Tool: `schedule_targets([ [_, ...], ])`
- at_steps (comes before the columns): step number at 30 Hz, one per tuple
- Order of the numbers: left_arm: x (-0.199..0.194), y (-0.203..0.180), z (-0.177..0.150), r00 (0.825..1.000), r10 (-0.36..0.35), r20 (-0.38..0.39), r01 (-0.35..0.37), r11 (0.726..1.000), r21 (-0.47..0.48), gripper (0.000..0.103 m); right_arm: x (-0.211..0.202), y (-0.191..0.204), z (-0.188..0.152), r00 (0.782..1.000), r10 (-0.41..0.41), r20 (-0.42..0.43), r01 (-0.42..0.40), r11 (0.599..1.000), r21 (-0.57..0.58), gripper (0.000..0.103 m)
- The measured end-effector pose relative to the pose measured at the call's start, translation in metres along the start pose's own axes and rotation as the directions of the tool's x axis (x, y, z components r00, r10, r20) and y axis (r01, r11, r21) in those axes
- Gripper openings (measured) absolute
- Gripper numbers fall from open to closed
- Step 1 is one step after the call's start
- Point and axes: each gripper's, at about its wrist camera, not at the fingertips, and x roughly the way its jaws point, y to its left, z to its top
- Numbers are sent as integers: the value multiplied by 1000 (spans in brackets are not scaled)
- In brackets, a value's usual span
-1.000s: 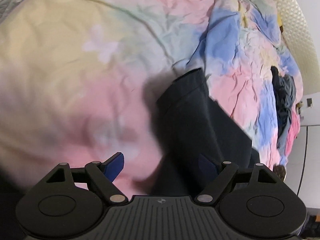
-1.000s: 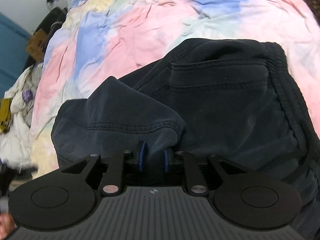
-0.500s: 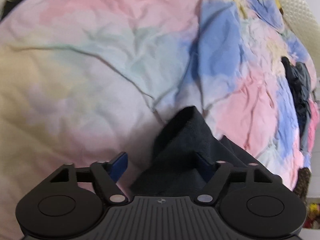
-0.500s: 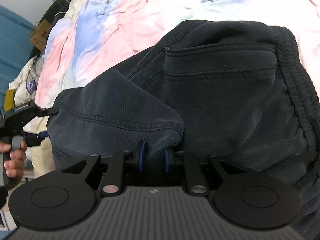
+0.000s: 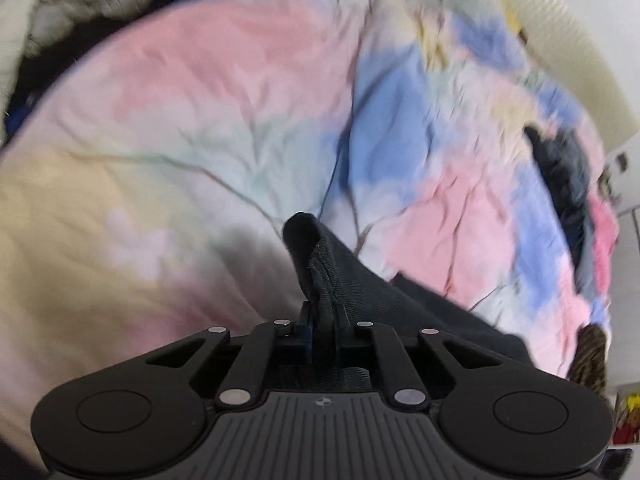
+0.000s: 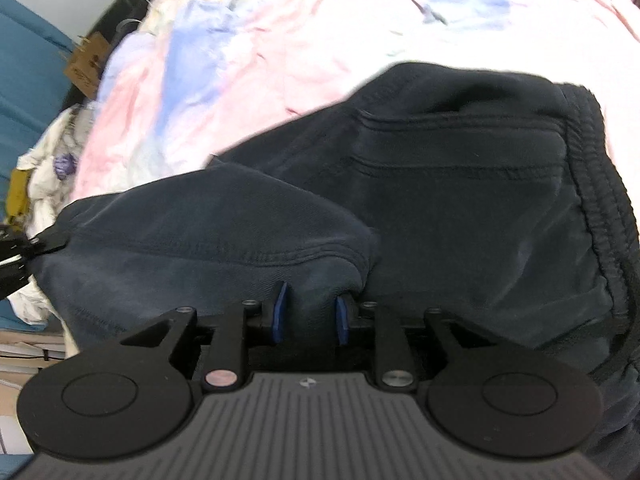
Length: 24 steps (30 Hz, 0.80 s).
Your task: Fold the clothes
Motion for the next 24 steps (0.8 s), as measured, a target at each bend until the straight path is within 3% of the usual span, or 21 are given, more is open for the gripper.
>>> schedule_targets([
  [5, -91, 17, 0, 988, 4, 153, 4, 998, -55, 8, -12, 19, -11, 997, 54, 52, -54, 999, -2, 29],
  [11, -178, 52, 7, 949, 72, 305, -36, 992, -123, 8, -18, 29, -40, 994, 87, 66, -88, 996, 20, 29],
  [20, -242, 138, 32, 915, 181, 359, -92, 963, -253, 8, -30, 45, -97, 997, 34, 66, -38, 998, 58, 29],
  [24, -259, 187, 51, 909, 204, 365, -100, 954, -283, 7, -38, 55, -122, 996, -17, 82, 9, 996, 91, 29],
])
